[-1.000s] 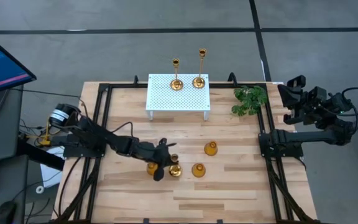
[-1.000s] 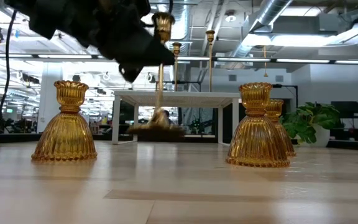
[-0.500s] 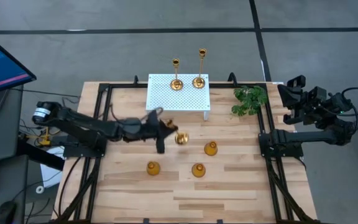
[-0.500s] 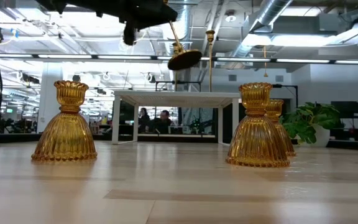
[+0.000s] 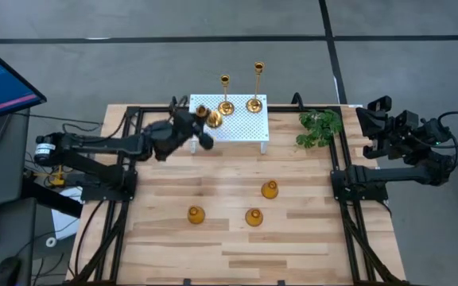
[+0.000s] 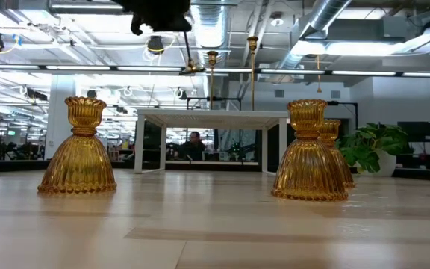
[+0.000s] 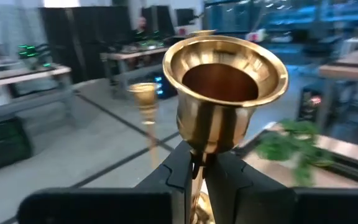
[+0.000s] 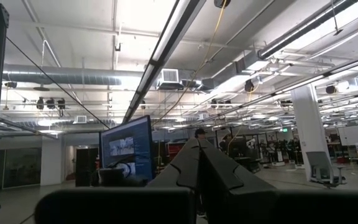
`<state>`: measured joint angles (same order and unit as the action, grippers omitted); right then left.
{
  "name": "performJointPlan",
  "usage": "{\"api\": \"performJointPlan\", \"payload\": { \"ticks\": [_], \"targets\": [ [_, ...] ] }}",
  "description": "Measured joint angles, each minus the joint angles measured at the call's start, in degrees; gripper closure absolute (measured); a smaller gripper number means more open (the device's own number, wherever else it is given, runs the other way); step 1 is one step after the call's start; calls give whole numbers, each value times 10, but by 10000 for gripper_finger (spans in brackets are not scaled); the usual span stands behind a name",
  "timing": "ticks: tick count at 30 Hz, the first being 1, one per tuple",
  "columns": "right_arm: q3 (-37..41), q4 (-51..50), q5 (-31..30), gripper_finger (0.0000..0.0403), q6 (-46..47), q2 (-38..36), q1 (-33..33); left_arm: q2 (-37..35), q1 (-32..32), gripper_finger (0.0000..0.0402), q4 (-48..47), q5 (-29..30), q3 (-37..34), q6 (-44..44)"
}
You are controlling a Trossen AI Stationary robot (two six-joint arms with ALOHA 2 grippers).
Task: Pick & Place candle stick holders
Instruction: Put the small gold candle holder on the shelf
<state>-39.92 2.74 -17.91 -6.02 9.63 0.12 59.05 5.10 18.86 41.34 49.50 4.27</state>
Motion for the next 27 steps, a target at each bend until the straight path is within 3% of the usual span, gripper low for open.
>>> {"api": "performJointPlan", "payload": {
  "ticks": [6, 13, 16, 27],
  "targets": [
    [0, 0, -1, 403, 0, 0, 0, 16, 84, 367, -59, -14, 30, -5],
    [0, 10, -1, 403, 0, 0, 0, 29, 178, 367, -146, -82, 52, -28],
    [0, 10, -1, 403, 0, 0, 0, 39, 208, 367, -142, -128, 56, -62],
    [0, 11, -2, 403, -1, 0, 0, 109, 267, 367, -141, -179, 56, -56]
  ]
}}
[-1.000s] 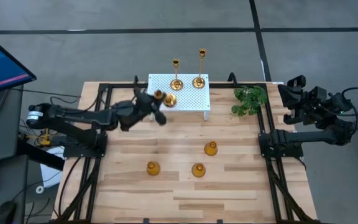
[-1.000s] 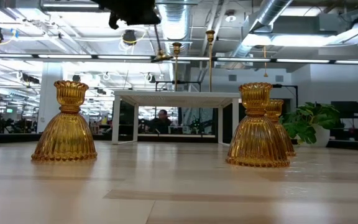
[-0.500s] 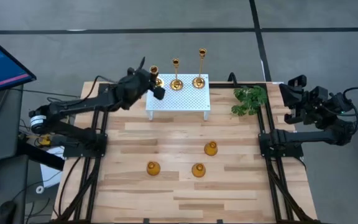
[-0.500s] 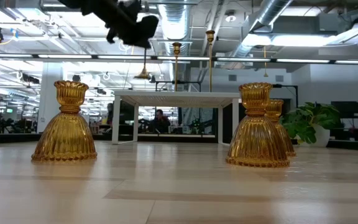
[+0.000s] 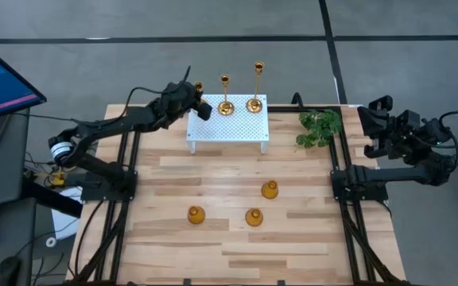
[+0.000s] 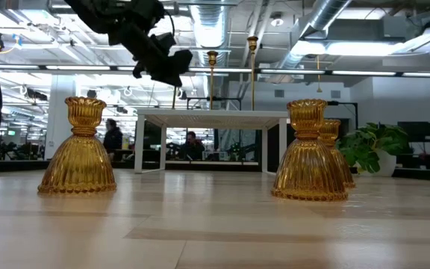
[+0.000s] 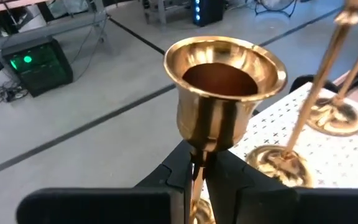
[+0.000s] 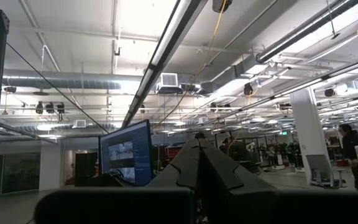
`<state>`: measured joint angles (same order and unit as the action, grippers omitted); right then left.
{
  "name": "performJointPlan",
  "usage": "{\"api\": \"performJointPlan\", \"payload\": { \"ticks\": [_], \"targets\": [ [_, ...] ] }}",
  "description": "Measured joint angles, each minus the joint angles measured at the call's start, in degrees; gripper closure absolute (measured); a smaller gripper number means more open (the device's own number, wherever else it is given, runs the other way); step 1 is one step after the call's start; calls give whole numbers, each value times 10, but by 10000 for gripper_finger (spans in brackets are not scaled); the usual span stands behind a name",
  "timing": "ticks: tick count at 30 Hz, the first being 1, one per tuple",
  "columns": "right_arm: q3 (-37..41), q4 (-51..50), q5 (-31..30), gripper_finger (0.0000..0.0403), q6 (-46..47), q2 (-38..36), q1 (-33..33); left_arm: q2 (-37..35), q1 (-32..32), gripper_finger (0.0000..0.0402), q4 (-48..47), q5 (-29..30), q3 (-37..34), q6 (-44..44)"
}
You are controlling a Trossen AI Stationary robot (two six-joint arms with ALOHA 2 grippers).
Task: Pick & Place candle stick holders
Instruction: Put the small gold candle holder on the shelf
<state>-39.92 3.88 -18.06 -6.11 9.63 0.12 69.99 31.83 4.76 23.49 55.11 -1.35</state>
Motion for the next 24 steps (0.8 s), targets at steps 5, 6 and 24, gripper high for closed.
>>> {"api": "performJointPlan", "payload": {
  "ticks": [5, 6, 24],
  "targets": [
    [0, 0, 0, 403, 1, 0, 0, 9, 10, 367, 17, -1, 0, 0],
    [0, 0, 0, 403, 1, 0, 0, 9, 11, 367, 19, -3, 0, 0],
    [0, 0, 0, 403, -3, 0, 0, 9, 18, 286, 22, -51, -1, 42]
  ]
}}
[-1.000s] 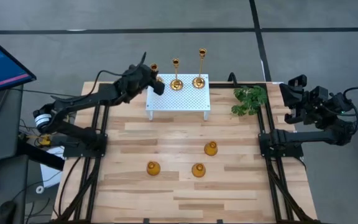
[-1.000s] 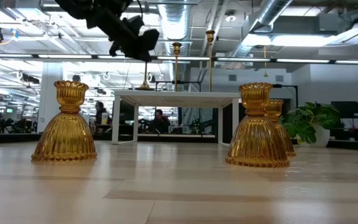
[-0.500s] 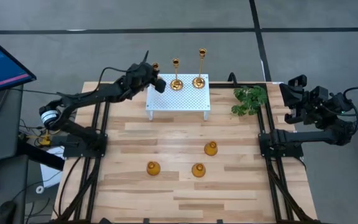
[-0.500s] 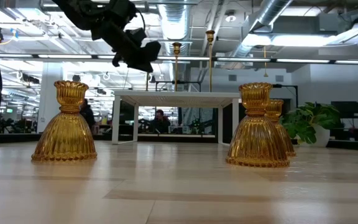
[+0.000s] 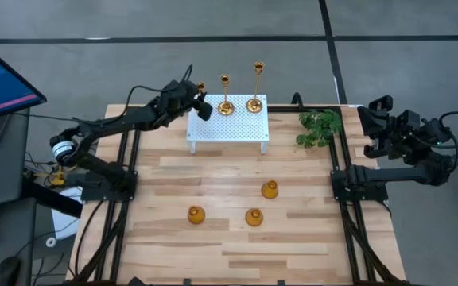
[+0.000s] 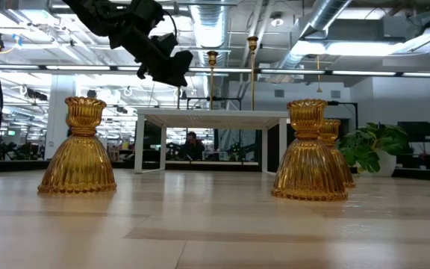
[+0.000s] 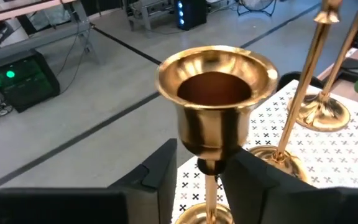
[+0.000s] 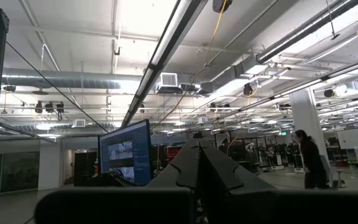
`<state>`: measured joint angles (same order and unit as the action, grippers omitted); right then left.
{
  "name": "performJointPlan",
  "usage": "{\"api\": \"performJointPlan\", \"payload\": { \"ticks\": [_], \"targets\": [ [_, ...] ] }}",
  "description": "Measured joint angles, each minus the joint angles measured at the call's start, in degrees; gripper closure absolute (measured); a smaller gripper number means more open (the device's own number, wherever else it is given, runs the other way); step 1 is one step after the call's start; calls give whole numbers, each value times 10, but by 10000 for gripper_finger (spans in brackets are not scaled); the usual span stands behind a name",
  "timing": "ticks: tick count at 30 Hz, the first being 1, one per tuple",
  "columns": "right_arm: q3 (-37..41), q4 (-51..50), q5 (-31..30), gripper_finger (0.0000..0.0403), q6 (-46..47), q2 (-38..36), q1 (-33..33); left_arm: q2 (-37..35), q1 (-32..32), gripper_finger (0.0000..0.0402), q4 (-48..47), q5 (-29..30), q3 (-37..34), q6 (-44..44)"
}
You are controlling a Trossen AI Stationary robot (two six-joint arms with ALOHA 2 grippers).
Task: Pick & Place candle stick holders
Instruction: Put the small gold candle holder on the shelf, then put the left orange candle holder on the shelf aligned with the small gold candle holder
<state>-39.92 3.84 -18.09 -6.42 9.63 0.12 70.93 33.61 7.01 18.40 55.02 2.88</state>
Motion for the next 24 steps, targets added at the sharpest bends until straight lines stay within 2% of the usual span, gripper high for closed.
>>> {"api": "performJointPlan", "payload": {
  "ticks": [13, 19, 24],
  "targets": [
    [0, 0, 0, 403, 0, 0, 0, 0, 2, 276, 3, -1, 0, 56],
    [0, 0, 1, 403, -1, 0, 0, 0, 2, 276, 6, -24, 0, 59],
    [0, 0, 1, 403, -1, 0, 0, -1, 2, 251, 8, -30, 0, 75]
  ]
}}
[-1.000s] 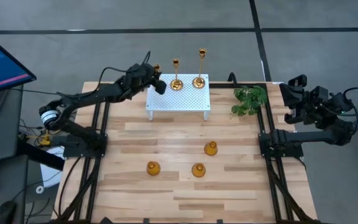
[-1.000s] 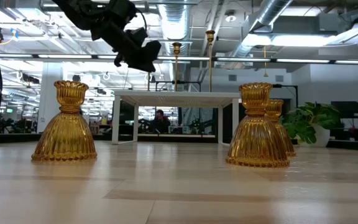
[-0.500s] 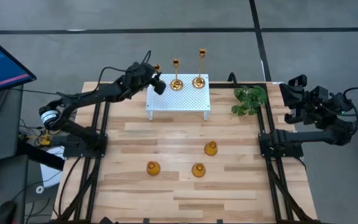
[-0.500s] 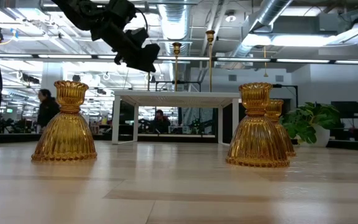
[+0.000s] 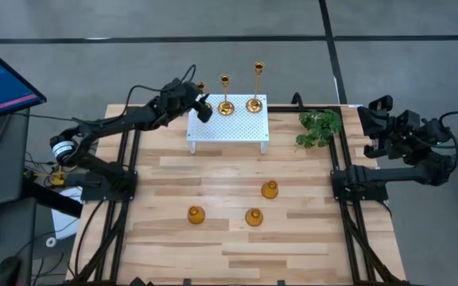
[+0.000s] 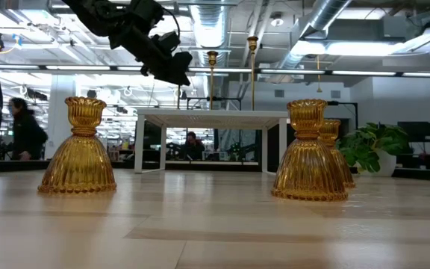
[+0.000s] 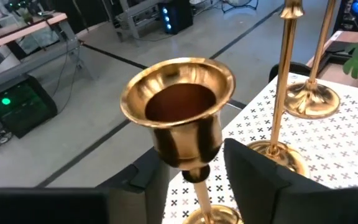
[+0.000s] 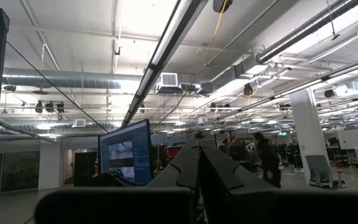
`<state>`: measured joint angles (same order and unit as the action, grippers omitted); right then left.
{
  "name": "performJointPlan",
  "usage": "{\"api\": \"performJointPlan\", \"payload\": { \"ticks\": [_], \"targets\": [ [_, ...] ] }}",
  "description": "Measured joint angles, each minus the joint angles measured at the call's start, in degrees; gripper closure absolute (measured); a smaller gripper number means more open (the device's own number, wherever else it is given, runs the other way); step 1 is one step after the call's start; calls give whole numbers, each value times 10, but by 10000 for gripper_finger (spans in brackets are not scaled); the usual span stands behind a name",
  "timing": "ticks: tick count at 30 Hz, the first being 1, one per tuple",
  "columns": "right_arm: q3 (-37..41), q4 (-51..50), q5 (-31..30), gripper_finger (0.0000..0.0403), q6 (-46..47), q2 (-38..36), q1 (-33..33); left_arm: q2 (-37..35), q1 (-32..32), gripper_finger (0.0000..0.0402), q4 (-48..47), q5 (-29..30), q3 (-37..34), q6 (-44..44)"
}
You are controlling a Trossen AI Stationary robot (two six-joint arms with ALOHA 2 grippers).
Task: Pick & Place candle stick holders
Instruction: Put the left orange candle holder on the shelf aligned with the small gold candle holder
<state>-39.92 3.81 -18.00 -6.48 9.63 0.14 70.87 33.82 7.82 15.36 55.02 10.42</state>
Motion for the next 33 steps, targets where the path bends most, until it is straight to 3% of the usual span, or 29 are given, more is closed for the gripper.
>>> {"api": "performJointPlan", "payload": {
  "ticks": [11, 21, 27, 33],
  "targets": [
    [0, 0, 1, 403, -1, 0, 0, 0, 0, 147, 0, 9, 12, 42],
    [0, 0, 1, 403, -1, 0, 0, -8, -1, 99, -2, 9, 12, 42],
    [0, -1, 0, 403, -1, 0, 0, -48, -7, 64, -1, 9, 13, 41],
    [0, -1, 0, 403, -1, 0, 0, -96, -33, 58, -8, 9, 13, 40]
  ]
}}
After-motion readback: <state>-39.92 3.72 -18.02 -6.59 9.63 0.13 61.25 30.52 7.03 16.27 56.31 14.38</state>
